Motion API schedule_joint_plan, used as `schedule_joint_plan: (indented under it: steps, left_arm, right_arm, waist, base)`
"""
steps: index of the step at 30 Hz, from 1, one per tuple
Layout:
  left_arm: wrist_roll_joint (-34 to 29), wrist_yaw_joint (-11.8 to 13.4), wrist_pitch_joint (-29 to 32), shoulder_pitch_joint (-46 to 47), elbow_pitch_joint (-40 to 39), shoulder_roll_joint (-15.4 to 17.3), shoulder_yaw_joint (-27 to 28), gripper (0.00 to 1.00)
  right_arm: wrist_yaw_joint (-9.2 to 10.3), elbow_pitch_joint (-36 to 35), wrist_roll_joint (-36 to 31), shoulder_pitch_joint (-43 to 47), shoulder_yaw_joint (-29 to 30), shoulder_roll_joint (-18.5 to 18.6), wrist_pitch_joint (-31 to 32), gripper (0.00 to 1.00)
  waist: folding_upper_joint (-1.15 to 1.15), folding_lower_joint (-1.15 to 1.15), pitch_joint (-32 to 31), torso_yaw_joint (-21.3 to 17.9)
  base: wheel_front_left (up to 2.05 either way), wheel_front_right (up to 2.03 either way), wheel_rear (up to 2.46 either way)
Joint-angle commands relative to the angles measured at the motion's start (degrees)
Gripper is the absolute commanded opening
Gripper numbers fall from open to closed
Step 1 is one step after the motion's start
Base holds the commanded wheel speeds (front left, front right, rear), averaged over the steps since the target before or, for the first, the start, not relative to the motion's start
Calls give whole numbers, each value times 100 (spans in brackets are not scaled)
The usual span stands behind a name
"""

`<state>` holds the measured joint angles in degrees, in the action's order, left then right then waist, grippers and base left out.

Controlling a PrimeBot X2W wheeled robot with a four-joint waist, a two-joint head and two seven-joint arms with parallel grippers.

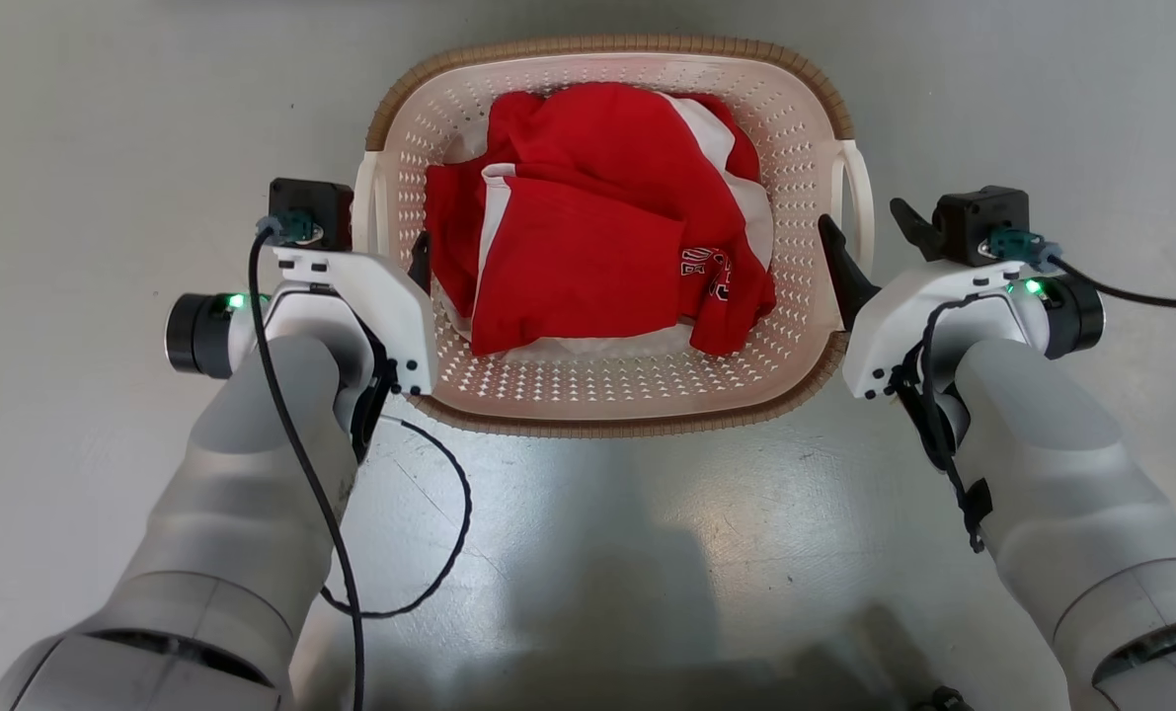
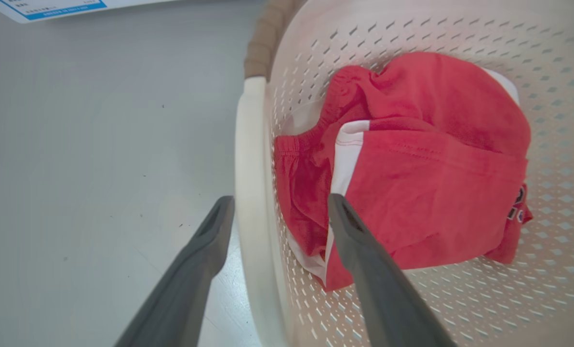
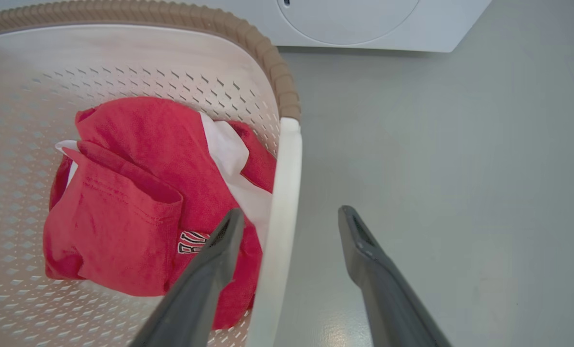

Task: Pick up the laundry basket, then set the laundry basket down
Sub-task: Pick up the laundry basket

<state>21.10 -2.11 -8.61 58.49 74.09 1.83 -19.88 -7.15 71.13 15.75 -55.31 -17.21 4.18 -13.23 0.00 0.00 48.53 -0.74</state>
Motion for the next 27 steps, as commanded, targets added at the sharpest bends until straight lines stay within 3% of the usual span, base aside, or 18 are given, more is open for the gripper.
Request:
schedule_joint_plan:
  steps: [1,14,27]
  left_arm:
    - [-30,3,24,68,-28,175,45,100]
    - [-95,33,342,224,-18,224,-172,100]
    - [-56,47,422,256,-15,282,-292,100]
  right_arm:
    - [-34,8,92,118,-105,-125,66,100]
    - [-34,68,654,-12,-402,-129,478,100]
    - [-34,62,1120,-116,-717,-130,510,100]
  waist:
    - [0,0,4,-3]
    - [0,0,-16,-14]
    - [0,0,-41,-21]
  base:
    - [0,0,0]
    - [0,0,0]
    - [0,0,0]
